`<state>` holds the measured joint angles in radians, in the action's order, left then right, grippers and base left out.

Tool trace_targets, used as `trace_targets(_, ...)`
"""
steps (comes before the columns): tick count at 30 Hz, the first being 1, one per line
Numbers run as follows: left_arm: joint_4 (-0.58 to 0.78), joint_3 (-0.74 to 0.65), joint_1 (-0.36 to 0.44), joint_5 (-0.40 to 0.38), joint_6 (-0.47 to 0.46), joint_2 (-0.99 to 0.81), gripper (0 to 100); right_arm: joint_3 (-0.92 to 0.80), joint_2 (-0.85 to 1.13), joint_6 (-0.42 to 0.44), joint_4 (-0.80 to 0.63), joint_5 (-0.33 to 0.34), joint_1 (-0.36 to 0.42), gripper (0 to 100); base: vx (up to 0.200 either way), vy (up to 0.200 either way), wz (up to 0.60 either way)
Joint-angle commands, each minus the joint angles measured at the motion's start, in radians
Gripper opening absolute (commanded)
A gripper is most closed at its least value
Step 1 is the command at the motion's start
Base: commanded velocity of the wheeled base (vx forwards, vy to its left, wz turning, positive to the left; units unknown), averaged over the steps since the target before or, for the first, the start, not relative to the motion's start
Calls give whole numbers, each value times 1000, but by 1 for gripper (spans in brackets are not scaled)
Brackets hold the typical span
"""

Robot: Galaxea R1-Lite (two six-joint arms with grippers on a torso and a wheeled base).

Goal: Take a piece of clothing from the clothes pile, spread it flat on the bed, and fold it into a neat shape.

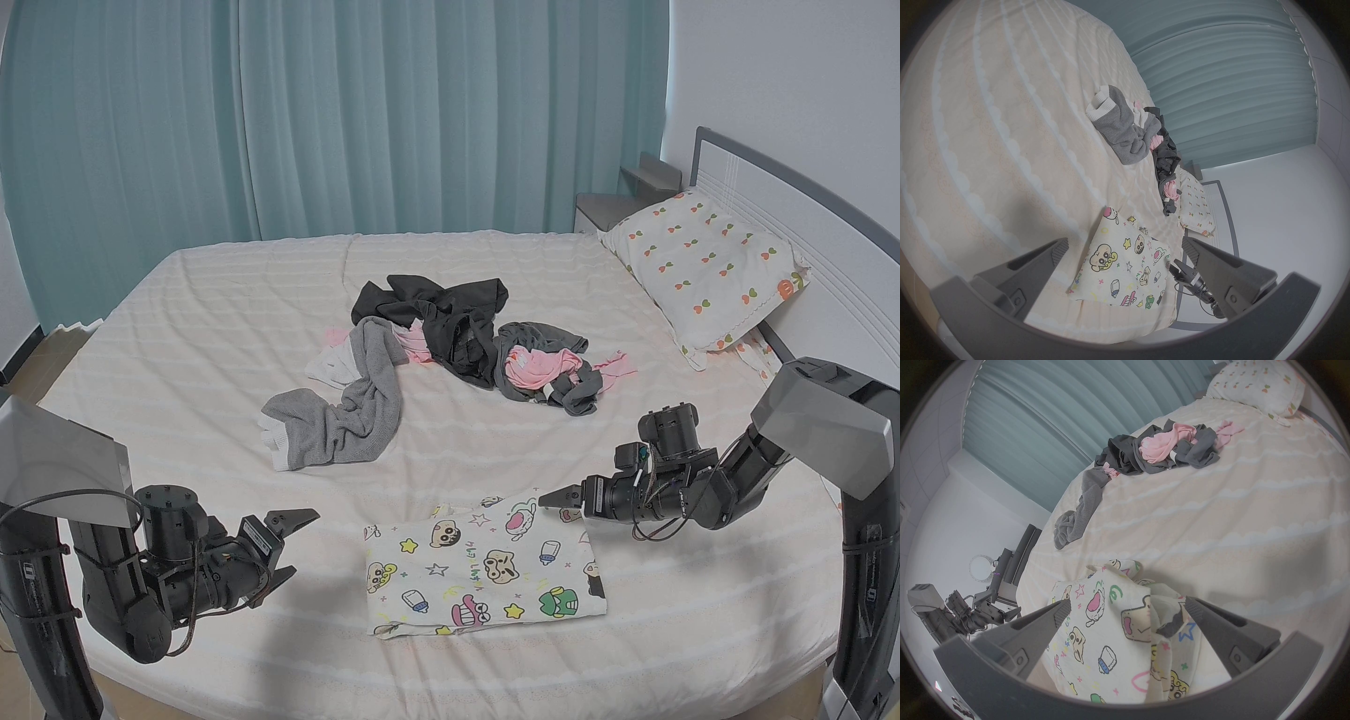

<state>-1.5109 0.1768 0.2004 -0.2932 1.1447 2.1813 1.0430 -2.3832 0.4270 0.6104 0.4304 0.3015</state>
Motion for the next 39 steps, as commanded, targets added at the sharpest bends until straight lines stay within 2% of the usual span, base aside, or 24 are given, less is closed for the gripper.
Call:
trace_targets(1, 0, 0, 1, 0, 0, 2, 100, 12, -25, 6, 12, 8, 2, 100, 0, 0, 0)
trace_targets(5, 0, -2, 1, 0, -14, 3, 100, 22, -28, 9, 45, 16, 5, 100, 0, 0, 0)
trace_targets(8, 0, -3, 1, 0, -40, 12, 100, 26, -24, 42, 69, 17, 18, 100, 0, 0, 0)
trace_targets(9, 0, -2, 1, 2, -46, 14, 100, 34, -22, 78, 78, 17, 25, 100, 0, 0, 0)
trace_targets(10, 0, -2, 1, 3, -48, 15, 100, 37, -22, 96, 80, 16, 28, 0, 0, 0, 0)
trace_targets(14, 0, -2, 1, 5, -48, 14, 100, 40, -25, 108, 77, 14, 28, 0, 0, 0, 0)
trace_targets(27, 0, -3, 1, 6, -48, 15, 100, -11, 56, 118, 80, 8, -41, 0, 0, 0, 0)
trace_targets(39, 0, -3, 1, 6, -48, 15, 100, 19, -14, 104, 69, 4, -62, 0, 0, 0, 0)
